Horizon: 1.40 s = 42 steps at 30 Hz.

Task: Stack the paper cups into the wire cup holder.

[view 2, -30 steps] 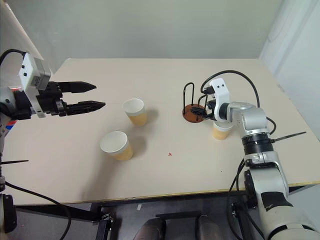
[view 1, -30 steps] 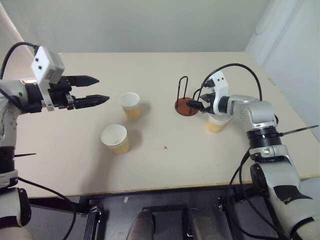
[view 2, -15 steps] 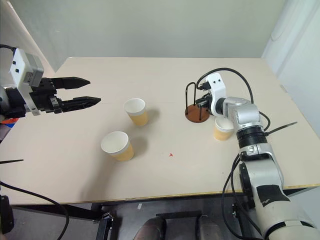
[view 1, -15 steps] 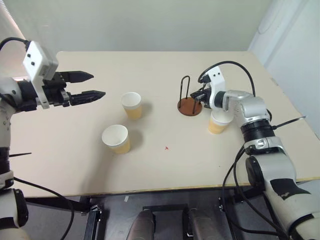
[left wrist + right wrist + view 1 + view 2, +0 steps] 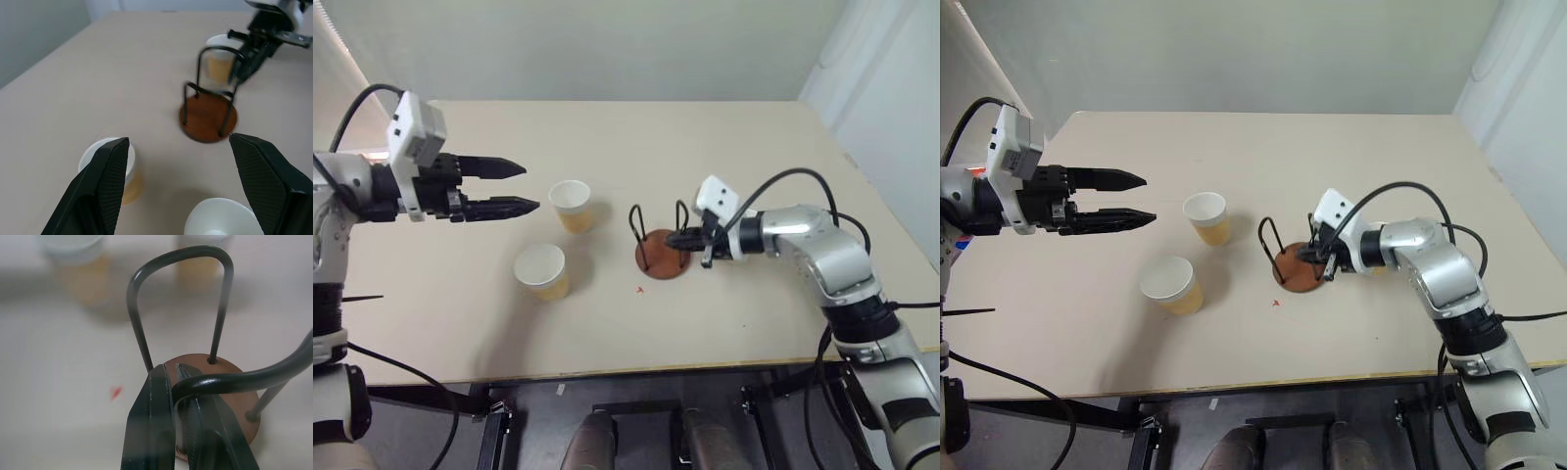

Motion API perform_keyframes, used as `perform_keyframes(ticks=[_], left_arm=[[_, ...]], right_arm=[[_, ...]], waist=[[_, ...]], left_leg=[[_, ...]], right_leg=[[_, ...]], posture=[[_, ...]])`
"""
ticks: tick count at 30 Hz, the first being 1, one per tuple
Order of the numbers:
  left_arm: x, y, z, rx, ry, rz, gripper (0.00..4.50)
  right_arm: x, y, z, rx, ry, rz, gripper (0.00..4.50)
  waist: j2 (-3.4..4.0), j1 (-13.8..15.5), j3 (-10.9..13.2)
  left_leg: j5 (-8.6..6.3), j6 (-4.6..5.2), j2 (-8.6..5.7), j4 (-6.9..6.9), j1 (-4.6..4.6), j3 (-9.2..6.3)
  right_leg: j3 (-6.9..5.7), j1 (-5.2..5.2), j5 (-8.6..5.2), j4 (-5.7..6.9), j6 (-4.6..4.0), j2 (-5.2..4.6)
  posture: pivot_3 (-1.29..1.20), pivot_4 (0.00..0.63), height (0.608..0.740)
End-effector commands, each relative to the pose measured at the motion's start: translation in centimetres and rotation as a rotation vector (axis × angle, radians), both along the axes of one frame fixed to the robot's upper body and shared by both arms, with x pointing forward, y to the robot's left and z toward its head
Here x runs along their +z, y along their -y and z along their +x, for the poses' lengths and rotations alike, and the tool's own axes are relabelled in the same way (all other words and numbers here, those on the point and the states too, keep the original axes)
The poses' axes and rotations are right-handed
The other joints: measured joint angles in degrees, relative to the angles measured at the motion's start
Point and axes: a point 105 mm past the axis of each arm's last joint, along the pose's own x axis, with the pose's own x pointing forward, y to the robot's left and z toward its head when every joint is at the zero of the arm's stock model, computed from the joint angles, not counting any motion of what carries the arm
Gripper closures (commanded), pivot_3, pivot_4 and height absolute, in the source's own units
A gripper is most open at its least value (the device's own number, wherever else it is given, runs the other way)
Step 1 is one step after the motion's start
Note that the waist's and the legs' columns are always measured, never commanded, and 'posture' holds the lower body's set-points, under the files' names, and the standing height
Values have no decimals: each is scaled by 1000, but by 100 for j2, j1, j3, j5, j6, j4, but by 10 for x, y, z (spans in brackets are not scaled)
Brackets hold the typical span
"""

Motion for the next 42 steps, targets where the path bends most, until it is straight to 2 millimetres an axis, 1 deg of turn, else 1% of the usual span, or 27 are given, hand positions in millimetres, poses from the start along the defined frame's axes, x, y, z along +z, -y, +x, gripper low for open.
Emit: perform_keyframes(ticks=[1,4,7,10,14,16,17,22,24,25,26,28,30,32,33,35,37,38,40,42], left_arm=[[10,-1,-2,-4,41,16,908],[10,1,-3,-13,36,20,908],[8,1,-5,-17,29,26,908],[6,1,-7,-21,20,33,908],[1,2,-13,-52,-8,45,908],[0,3,-17,-66,-17,48,908],[0,2,-18,-68,-19,49,908],[0,2,-22,-90,-34,55,908],[0,4,-25,-115,-43,58,908],[0,5,-28,-137,-51,60,908],[0,6,-31,-160,-60,63,908],[-2,9,-38,-211,-83,82,908],[-5,10,-42,-239,-102,108,908],[-8,11,-46,-268,-120,124,908],[-9,12,-47,-280,-128,132,908],[-11,14,-48,-295,-137,144,908],[-13,15,-47,-296,-138,147,908],[-14,15,-46,-295,-139,147,908],[-18,17,-45,-302,-150,157,908],[-26,16,-42,-287,-157,205,908]], right_arm=[[11,-14,-18,101,54,16,4484],[6,-22,-27,138,49,15,4484],[7,-26,-32,166,35,31,4484],[2,-27,-38,195,8,17,4484],[-7,-24,-35,204,12,-36,4484],[-8,-22,-33,203,0,-45,3844],[-7,-21,-32,203,-2,-46,3620],[-1,-17,-25,187,33,-58,1899],[6,-8,-26,191,53,-79,1228],[12,0,-25,189,72,-96,905],[17,7,-24,182,92,-113,905],[30,30,-25,182,128,-179,905],[46,52,-29,189,161,-233,905],[64,71,-28,161,204,-270,905],[72,80,-25,130,226,-285,905],[82,94,-15,65,257,-304,905],[78,108,1,-17,270,-342,905],[76,113,6,-38,272,-360,905],[63,115,15,-54,256,-377,905],[46,116,23,-54,234,-405,905]], waist=[[-1,-20,-1],[-1,-30,-1],[-2,-26,-1],[-2,-24,-1],[-5,-14,-3],[-9,-11,-6],[-11,-11,-7],[-11,-10,-7],[-12,-9,-7],[-12,0,-7],[-12,12,-7],[-13,29,-7],[-13,46,-7],[-15,47,-8],[-17,45,-9],[-20,32,-11],[-25,9,-14],[-26,6,-14],[-25,5,-14],[-24,-8,-13]], left_leg=[[4,2,0,0,3,0],[9,6,0,-1,28,0],[9,7,0,-1,43,0],[9,8,-1,-1,42,2],[8,7,0,-5,41,2],[7,7,0,-6,42,2],[7,7,0,-7,41,2],[7,7,0,-7,42,2],[7,7,0,-7,42,2],[7,7,0,-7,41,2],[6,6,0,-8,40,2],[4,5,-2,-7,30,2],[1,3,-3,-6,19,2],[-4,3,-4,-7,15,3],[-6,4,-3,-10,18,3],[-8,4,-1,-12,22,3],[-8,4,2,-13,32,3],[-8,5,3,-13,37,3],[-7,6,3,-11,41,3],[-7,7,4,-12,49,3]], right_leg=[[1,1,-5,1,-9,0],[2,23,-6,3,-10,1],[4,36,-8,3,-14,2],[5,35,-9,2,-16,2],[5,34,-13,0,-22,2],[5,34,-15,0,-25,2],[5,33,-15,0,-25,2],[5,33,-15,3,-25,2],[5,32,-16,3,-27,2],[6,32,-17,3,-29,2],[5,31,-19,2,-32,2],[5,28,-22,-1,-36,1],[6,23,-23,-7,-38,0],[7,20,-28,-11,-45,-1],[7,21,-29,-11,-47,0],[7,22,-30,-9,-45,2],[10,26,-30,-6,-45,4],[11,27,-30,-3,-44,5],[13,28,-29,4,-43,5],[16,31,-28,8,-41,5]], posture=[[0,150,740],[0,150,740],[0,150,740],[0,150,740],[0,150,740],[0,150,740],[0,150,740],[0,150,740],[0,150,740],[0,150,740],[0,150,740],[0,150,740],[0,150,740],[0,150,740],[0,150,740],[0,150,740],[0,150,740],[0,150,740],[0,150,740],[0,150,740]])
